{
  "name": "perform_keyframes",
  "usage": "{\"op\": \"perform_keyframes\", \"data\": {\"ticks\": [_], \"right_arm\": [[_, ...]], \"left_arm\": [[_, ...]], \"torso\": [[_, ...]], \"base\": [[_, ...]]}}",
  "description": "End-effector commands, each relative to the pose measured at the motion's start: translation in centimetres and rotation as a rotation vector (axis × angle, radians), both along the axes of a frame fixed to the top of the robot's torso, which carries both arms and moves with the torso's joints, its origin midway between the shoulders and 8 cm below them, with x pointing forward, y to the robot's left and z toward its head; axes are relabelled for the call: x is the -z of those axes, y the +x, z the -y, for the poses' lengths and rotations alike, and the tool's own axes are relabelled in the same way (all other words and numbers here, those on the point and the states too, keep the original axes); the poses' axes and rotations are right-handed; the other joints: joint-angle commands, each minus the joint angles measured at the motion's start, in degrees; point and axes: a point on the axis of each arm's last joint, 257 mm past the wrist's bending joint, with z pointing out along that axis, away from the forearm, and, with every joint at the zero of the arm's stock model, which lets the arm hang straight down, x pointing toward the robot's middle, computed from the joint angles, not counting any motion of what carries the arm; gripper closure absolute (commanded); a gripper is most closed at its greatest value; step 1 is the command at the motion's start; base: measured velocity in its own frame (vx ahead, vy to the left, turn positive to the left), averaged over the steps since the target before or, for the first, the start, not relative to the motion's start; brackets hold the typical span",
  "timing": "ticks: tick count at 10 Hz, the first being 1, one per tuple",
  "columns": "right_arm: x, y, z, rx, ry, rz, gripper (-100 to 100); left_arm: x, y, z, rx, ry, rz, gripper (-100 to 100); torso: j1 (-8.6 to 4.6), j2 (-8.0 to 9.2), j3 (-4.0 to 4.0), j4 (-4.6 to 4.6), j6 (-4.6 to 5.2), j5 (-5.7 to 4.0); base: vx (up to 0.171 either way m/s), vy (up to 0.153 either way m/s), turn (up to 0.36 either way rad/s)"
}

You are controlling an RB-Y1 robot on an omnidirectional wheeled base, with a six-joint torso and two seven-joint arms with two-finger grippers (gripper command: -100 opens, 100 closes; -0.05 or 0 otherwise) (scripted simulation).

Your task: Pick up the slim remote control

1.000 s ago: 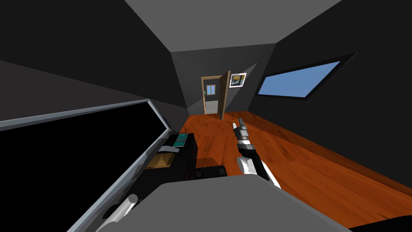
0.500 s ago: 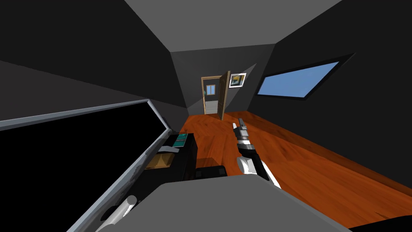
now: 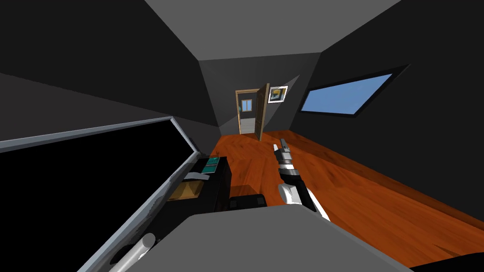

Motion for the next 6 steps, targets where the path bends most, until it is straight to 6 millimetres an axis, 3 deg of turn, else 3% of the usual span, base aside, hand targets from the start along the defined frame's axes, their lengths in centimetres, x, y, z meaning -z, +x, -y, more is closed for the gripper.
{"op": "perform_keyframes", "data": {"ticks": [1,5,6], "right_arm": [[0.0,0.0,0.0,0.0,0.0,0.0,0],[0.0,0.0,0.0,0.0,0.0,0.0,0],[0.0,0.0,0.0,0.0,0.0,0.0,0]], "left_arm": [[-0.36,-0.47,-0.07,-0.006,-0.002,-0.001,100],[-0.92,-1.12,0.06,-0.011,-0.007,-0.002,100],[-0.93,-1.15,0.11,-0.012,-0.009,-0.003,0]], "torso": [[0.0,0.0,0.0,0.0,0.0,0.0],[-0.02,-0.01,-0.01,-0.01,0.01,0.0],[-0.01,-0.01,-0.01,-0.01,0.0,0.0]], "base": [[0.013,-0.008,-0.031],[0.007,-0.005,-0.022],[0.0,0.0,0.0]]}}
